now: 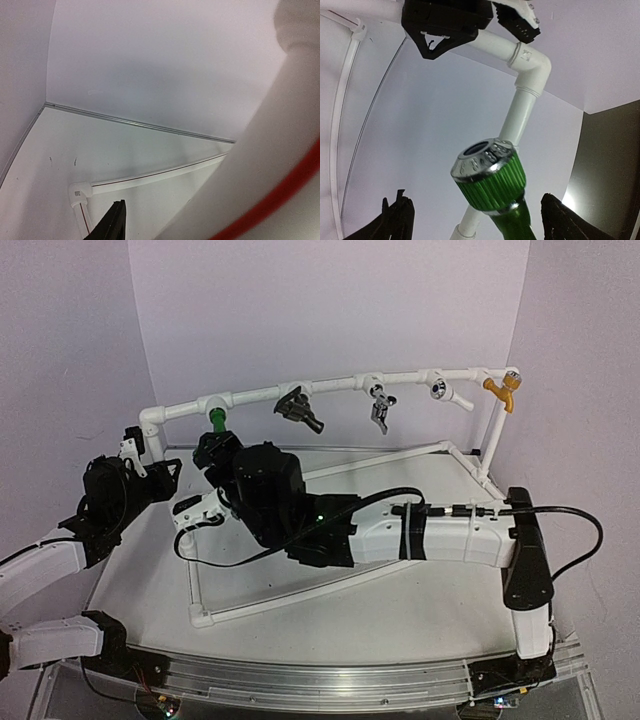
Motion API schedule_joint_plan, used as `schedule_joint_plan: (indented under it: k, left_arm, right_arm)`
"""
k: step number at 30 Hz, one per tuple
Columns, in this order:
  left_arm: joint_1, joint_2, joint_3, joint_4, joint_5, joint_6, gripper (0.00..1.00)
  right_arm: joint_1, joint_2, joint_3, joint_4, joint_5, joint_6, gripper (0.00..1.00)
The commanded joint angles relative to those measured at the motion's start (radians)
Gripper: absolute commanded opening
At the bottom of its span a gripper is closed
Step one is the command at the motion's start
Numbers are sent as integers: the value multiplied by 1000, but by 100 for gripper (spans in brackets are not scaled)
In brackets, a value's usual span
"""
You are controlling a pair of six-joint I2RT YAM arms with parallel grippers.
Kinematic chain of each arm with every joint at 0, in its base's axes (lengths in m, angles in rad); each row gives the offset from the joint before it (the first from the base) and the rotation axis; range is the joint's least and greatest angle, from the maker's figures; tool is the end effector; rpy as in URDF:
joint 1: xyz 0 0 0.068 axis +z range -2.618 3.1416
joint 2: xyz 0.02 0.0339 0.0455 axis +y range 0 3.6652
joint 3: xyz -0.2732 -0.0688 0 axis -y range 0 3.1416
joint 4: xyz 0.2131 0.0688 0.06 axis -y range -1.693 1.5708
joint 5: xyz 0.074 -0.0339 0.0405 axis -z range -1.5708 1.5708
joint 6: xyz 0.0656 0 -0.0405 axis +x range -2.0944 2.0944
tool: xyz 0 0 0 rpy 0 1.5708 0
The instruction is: Install the water faucets
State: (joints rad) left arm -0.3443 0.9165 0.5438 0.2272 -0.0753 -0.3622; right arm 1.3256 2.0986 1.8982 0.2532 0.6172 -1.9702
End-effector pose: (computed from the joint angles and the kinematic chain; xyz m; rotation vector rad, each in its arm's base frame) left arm 0.2012 -0.0669 0.2883 -0.0721 1.7360 -0.4578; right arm 0.1596 0.4814 0.3726 -1.5616 0.3940 -0.9714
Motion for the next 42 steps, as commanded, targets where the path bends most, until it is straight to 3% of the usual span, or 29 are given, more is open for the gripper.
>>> schedule_joint_plan:
  k: [1,5,9,19,21,23,27,33,36,40,42]
  left_arm:
    - [-28,16,24,-71,115,-160,0]
    - [-29,21,25,-71,117,-158,0]
    - [-28,24,27,-71,116,-155,0]
    - [-29,21,28,-73,122,-158,0]
    - [-29,21,28,-74,124,-161,0]
    - [-28,22,27,-73,126,-166,0]
    - [-29,27,30,-73,129,-172,0]
    - [-28,36,34,-74,131,-189,0]
    - [-28,41,39,-74,124,-202,0]
    - [-29,44,40,-74,111,-223,0]
    - [-28,45,39,-73,105,-233,0]
  right_arm:
    - [-25,49,124,49,18,-197,87]
    - [-39,94,181,49,21,-195,84]
    - [-45,132,231,49,38,-178,72]
    - [-47,271,382,161,83,-12,22]
    - [-48,304,433,194,94,71,3]
    - [-48,326,457,259,94,160,0]
    - [-48,318,485,274,115,526,0]
    - [-67,109,232,261,66,1477,0]
    - [-82,60,166,288,42,1856,0]
    - [-83,37,127,302,19,2259,0]
    - [-83,40,130,328,-34,2352,0]
